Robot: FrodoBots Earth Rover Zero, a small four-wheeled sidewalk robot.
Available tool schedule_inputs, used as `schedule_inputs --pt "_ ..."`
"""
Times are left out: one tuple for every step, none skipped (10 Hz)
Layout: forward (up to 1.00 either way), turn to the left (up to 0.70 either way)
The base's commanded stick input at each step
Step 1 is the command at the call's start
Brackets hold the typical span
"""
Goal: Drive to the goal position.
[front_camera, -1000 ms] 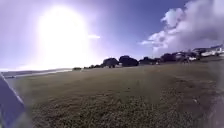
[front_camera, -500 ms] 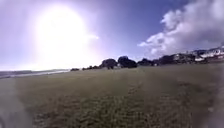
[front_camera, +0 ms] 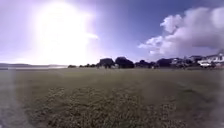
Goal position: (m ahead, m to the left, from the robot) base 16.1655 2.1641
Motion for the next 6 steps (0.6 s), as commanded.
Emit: schedule_inputs --pt "0.7 -0.14" --pt "0.7 -0.14" --pt "0.7 -0.14" --pt "0.7 -0.14" --pt "0.7 -0.14" --pt "0.7 -0.14"
